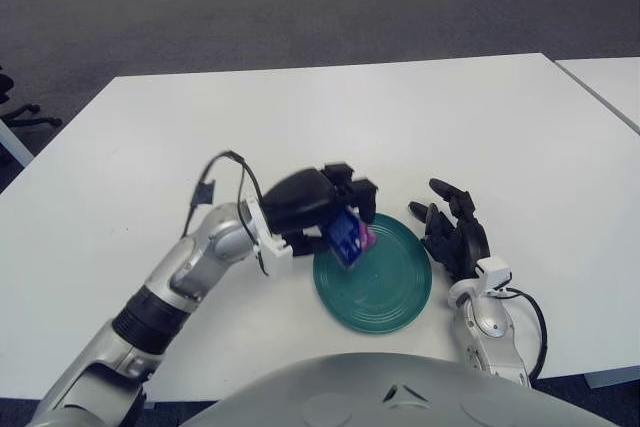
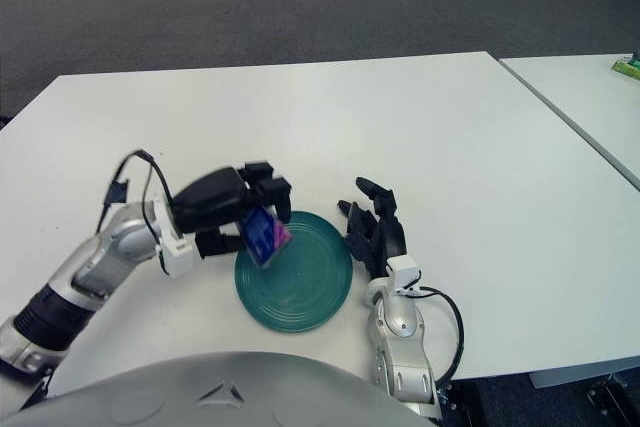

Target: Put the gum into the plate.

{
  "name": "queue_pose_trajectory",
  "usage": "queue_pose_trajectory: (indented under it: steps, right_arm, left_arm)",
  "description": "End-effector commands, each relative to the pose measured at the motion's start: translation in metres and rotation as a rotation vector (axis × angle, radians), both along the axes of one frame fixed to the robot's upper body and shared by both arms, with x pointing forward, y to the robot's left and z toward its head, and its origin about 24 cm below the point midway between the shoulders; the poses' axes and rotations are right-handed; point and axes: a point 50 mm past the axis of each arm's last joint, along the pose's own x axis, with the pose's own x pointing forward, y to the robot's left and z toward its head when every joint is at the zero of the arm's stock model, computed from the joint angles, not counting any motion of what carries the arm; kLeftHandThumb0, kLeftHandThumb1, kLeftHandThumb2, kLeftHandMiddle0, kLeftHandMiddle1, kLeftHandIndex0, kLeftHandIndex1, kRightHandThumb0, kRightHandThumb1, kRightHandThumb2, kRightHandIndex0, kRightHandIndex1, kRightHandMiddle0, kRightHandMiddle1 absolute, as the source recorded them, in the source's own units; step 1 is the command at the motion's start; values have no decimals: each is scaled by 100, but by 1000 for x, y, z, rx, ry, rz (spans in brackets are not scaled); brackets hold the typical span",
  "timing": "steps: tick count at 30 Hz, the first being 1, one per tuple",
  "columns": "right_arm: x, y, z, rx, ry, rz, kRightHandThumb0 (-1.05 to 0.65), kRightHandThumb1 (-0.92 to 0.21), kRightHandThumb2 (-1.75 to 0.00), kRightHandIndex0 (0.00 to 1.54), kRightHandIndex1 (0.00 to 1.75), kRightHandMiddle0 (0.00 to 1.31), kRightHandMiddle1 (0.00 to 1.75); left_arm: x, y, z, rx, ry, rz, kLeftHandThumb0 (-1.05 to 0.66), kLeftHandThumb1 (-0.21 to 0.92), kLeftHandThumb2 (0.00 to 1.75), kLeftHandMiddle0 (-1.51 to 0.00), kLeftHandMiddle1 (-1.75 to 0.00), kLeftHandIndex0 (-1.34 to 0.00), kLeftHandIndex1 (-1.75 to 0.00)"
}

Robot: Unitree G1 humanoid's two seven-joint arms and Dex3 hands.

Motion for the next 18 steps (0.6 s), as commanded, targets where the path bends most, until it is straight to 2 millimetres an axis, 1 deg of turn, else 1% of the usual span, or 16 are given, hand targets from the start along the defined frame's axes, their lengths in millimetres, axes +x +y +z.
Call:
queue_pose_trajectory:
  steps: [1, 4, 9, 12, 15, 18]
  right_arm:
    - [-12, 4, -22, 26, 142, -2, -58, -92, -84, 48, 52, 2, 92]
    - [-12, 4, -22, 28, 145, 0, -59, -92, -84, 48, 52, 3, 92]
    - [-12, 6, -22, 26, 150, 5, -61, -92, -83, 46, 51, 2, 92]
    - [-13, 8, -21, 22, 152, 7, -61, -92, -82, 45, 50, 2, 92]
    - [-13, 9, -20, 18, 151, 7, -62, -92, -82, 44, 50, 1, 92]
    - [-13, 10, -19, 18, 152, 4, -62, -92, -82, 45, 50, 1, 92]
  left_arm:
    - [-1, -1, 3, 13, -50, -26, 0, -2, 170, -85, -175, -65, -175]
    - [-7, -5, 2, 16, -66, -68, 0, -1, 169, -84, -175, -63, -175]
    - [-12, -8, -2, 54, -45, -106, 0, -4, 172, -88, -175, -66, -174]
    - [-14, -16, -19, 135, -14, -133, 0, -4, 171, -88, -175, -68, -170]
    - [-14, -21, -32, 188, -10, -154, 0, -3, 168, -86, -175, -68, -167]
    - [-14, -19, -32, 200, -18, -147, 0, 0, 166, -84, -175, -66, -168]
